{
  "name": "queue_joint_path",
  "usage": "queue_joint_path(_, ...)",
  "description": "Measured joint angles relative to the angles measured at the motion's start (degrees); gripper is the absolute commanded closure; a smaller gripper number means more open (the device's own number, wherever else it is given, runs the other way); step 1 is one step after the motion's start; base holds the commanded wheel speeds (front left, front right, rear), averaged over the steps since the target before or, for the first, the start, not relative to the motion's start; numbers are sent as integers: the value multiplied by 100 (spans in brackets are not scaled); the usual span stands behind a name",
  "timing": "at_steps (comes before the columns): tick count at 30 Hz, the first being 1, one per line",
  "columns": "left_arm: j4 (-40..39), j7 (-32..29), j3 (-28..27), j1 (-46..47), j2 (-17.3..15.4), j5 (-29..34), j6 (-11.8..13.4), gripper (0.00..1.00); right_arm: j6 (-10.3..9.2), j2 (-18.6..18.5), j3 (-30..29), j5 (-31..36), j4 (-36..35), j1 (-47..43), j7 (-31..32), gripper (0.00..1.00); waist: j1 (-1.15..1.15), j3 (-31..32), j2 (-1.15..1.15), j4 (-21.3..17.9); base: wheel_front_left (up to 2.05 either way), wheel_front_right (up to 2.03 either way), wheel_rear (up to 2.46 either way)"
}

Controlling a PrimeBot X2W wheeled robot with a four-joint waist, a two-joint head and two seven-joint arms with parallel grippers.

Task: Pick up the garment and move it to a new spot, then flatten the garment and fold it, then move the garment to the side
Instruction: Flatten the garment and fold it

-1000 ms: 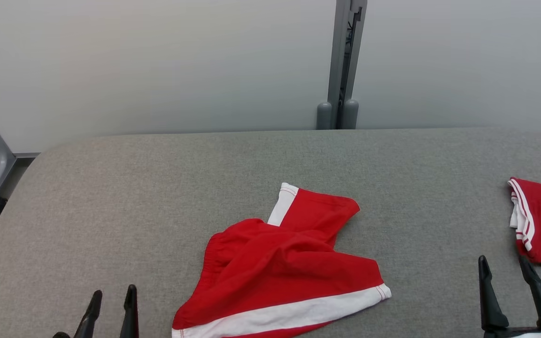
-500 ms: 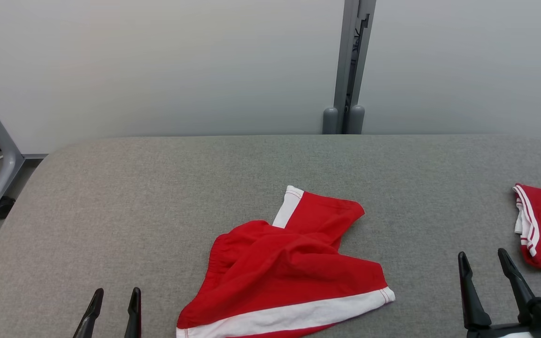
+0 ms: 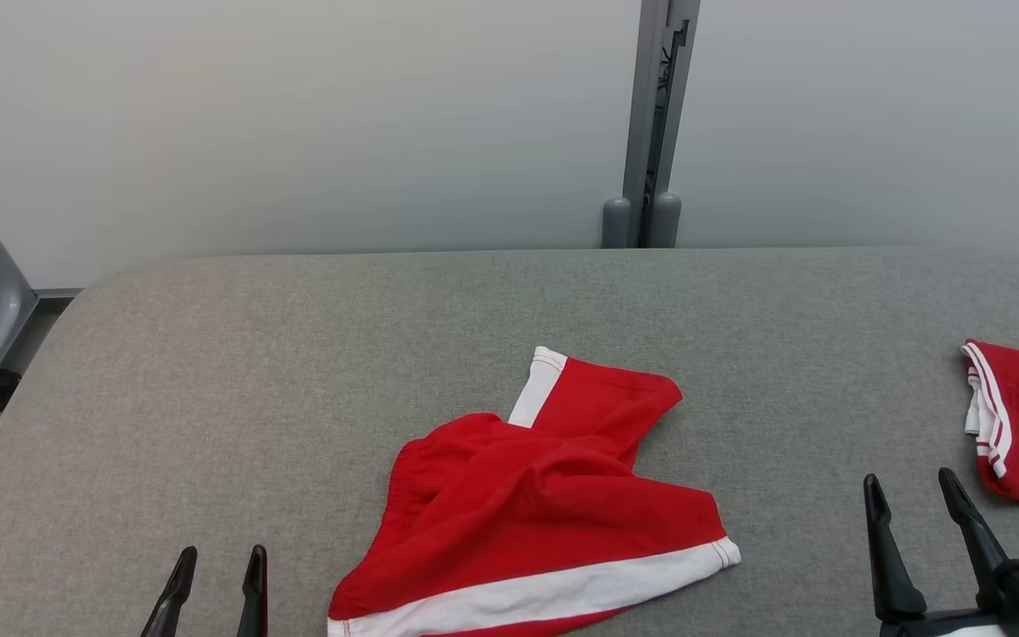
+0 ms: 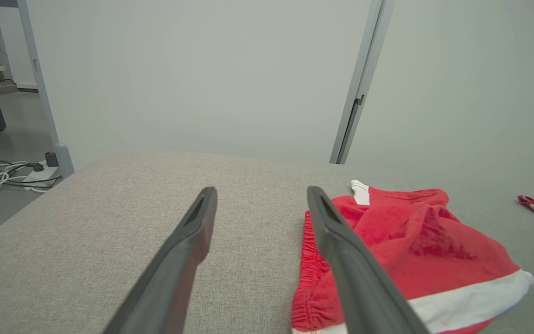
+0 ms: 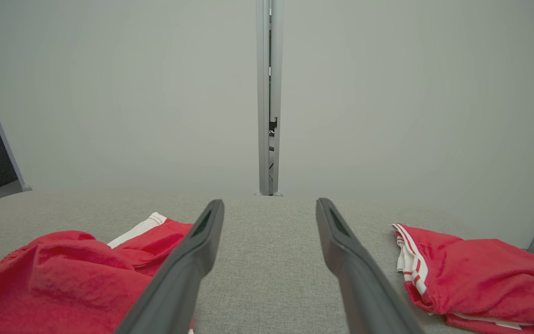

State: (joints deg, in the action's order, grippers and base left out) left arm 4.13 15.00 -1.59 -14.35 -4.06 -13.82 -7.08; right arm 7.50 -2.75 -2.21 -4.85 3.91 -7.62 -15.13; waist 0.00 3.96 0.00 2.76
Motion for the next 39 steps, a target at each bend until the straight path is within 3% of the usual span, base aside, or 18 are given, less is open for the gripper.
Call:
queue_joint_path(5,84,0,-21,3,42,22,-18,0,0,-3,22,-218,-47,23,0,0,0,-33,0,16,0,0,0)
queue_joint_path(8,219,0,53,-3,74,21,-19,0,-1,-45,559,-307,443,70,23,0,0,-91,0,36,0,0,0)
queue_joint_path(11,583,-66,240,-10,66,16,-27,0,1,-325,1319,-319,1098,272,712,0,0,-168,0,57,0,0,0)
queue_joint_path(14,779,-357,535,27,64,-130,-36,0,0,-515,1581,-404,1430,648,1182,0,0,-261,0,99,0,0,0)
queue_joint_path(22,1136,-734,1161,359,-162,-535,-40,0,0,-525,1816,-486,1933,1138,1572,0,0,-589,0,294,0,0,0)
queue_joint_path(30,1634,-634,1474,774,-338,-822,-40,0,0,-472,1879,-522,2201,1361,1553,0,0,-846,0,380,0,0,0)
queue_joint_path(32,1710,-613,1574,839,-381,-905,-40,0,0,-463,1890,-532,2278,1382,1555,8,0,-866,0,377,0,0,0)
queue_joint_path(36,1820,-556,1773,929,-453,-1071,-40,0,0,-446,1890,-548,2348,1411,1516,4,0,-896,0,375,0,0,0)
queue_joint_path(39,1900,-512,1906,1012,-498,-1179,-40,0,0,-435,1885,-549,2392,1413,1503,11,0,-910,0,370,0,0,0)
